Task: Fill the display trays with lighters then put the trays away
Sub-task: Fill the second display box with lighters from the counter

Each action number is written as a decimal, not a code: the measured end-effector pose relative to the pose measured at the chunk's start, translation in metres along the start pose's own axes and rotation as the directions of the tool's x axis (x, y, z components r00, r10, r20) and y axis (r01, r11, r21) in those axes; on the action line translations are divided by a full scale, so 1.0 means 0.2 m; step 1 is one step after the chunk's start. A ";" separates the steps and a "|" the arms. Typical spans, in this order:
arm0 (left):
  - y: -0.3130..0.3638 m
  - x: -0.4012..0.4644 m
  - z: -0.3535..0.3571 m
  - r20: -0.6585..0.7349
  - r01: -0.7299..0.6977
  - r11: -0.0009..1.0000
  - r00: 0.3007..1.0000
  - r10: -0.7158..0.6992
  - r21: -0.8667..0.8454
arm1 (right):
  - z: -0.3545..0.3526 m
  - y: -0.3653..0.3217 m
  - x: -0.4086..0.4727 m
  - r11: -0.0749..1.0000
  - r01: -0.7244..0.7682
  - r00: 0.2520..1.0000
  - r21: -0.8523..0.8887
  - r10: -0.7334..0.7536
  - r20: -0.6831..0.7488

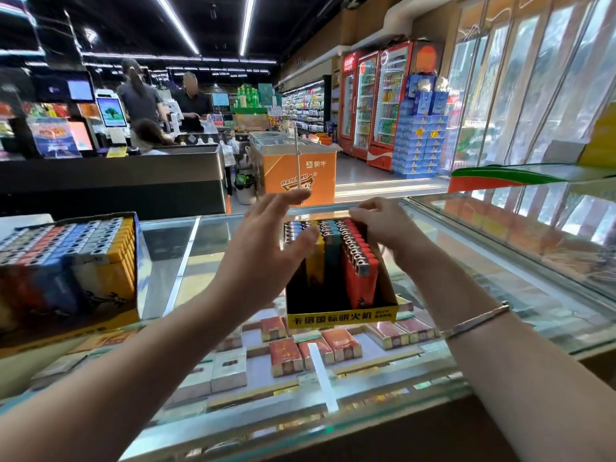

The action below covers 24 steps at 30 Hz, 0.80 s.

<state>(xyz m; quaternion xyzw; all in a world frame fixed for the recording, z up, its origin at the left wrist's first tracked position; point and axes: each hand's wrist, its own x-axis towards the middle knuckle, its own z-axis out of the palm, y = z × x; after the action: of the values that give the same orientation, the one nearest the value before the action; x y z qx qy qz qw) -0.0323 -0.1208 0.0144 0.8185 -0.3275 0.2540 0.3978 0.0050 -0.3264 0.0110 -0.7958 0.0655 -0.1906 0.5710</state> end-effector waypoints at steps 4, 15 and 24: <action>-0.09 -0.07 -0.01 0.261 0.458 0.867 0.877 -0.404 -0.197 | -0.07 0.08 -0.09 0.986 -0.160 0.981 0.050 0.154 0.115; -0.13 -0.06 0.18 0.505 0.579 0.808 0.733 -0.457 -0.110 | -0.06 0.14 -0.19 0.977 -0.039 0.950 -0.209 0.101 0.297; -0.18 0.18 0.48 0.470 0.424 0.905 0.799 -0.375 0.000 | -0.26 0.28 0.06 0.945 0.006 0.974 -0.327 0.069 0.217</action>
<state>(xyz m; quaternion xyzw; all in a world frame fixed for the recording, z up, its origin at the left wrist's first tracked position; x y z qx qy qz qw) 0.0331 -0.1954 -0.0313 0.8833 -0.2449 -0.0540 0.3960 0.0026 -0.3949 -0.0241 -0.8945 0.0437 -0.0763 0.4383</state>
